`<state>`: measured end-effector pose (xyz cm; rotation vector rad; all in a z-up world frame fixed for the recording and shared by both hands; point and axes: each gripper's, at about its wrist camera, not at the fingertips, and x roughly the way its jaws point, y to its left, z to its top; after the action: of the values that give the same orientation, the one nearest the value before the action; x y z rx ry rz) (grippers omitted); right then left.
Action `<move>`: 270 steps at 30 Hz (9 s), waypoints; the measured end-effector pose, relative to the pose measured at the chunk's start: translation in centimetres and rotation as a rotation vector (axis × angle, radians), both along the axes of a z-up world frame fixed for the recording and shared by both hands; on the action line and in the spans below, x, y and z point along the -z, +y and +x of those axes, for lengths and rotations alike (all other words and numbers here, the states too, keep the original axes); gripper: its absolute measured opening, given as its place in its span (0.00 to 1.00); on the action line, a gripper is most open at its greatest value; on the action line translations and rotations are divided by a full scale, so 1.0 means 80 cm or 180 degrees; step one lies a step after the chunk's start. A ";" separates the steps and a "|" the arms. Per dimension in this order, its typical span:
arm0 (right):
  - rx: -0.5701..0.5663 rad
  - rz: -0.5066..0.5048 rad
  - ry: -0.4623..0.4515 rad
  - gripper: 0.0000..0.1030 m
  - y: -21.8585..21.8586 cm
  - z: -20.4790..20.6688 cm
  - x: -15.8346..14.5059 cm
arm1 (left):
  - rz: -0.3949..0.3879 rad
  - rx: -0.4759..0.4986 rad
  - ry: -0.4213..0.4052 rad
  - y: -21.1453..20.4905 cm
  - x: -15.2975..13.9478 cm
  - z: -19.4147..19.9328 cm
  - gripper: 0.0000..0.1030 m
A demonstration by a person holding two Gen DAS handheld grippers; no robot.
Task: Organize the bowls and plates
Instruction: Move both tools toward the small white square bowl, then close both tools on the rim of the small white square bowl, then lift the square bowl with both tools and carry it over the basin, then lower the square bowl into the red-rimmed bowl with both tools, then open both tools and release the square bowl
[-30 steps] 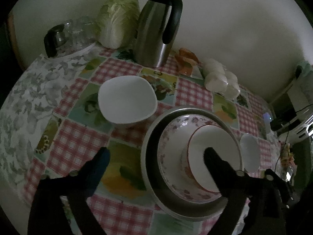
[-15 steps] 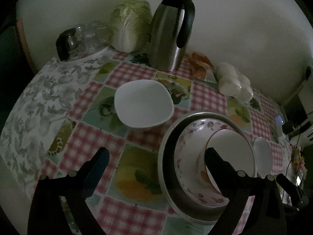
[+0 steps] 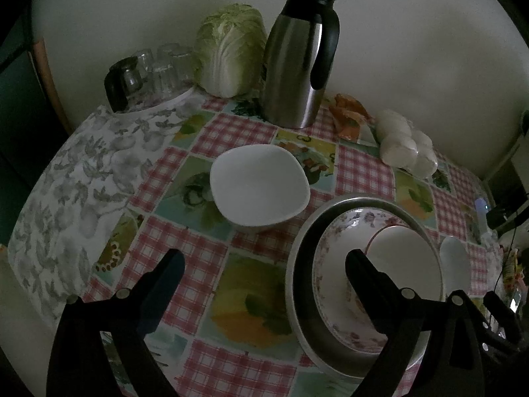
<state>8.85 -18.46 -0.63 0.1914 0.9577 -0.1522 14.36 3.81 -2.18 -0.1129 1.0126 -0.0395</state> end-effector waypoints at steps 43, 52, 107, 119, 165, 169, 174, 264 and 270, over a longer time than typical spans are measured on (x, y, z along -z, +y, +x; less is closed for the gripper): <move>0.0413 0.0597 0.0590 1.00 0.020 0.109 -0.049 | -0.0899 -0.0865 0.0252 0.128 0.052 0.080 0.95; 0.0226 0.0380 0.0897 1.00 0.086 0.158 -0.062 | -0.1034 -0.0731 0.0502 0.138 0.075 0.098 0.95; -0.0714 -0.0251 0.1129 0.16 0.193 0.253 0.100 | -0.1792 -0.0570 0.0883 0.112 0.154 0.148 0.21; -0.0746 -0.0275 0.1045 0.13 0.198 0.249 0.075 | -0.1776 -0.0544 0.0767 0.120 0.124 0.143 0.21; -0.0250 0.0947 -0.0151 0.16 0.077 0.040 -0.027 | -0.1130 0.0181 0.0053 0.025 -0.027 0.024 0.21; -0.0204 0.1064 -0.0231 0.16 0.056 0.033 -0.027 | -0.1115 0.0233 0.0045 0.009 -0.031 0.022 0.21; -0.0167 0.1135 -0.0302 0.16 0.032 0.022 -0.032 | -0.1085 0.0290 0.0010 -0.012 -0.039 0.019 0.21; 0.0099 0.1328 -0.0077 0.66 -0.036 0.009 0.024 | -0.0935 0.0391 0.0514 -0.067 -0.001 0.026 0.55; 0.0115 0.1089 -0.0137 0.81 -0.037 0.006 0.016 | -0.0865 0.0306 0.0525 -0.057 0.000 0.027 0.63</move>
<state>9.29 -21.42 -1.89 0.5252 0.9331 -0.0159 16.53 -0.73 -2.21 -0.3197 1.1734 -0.2594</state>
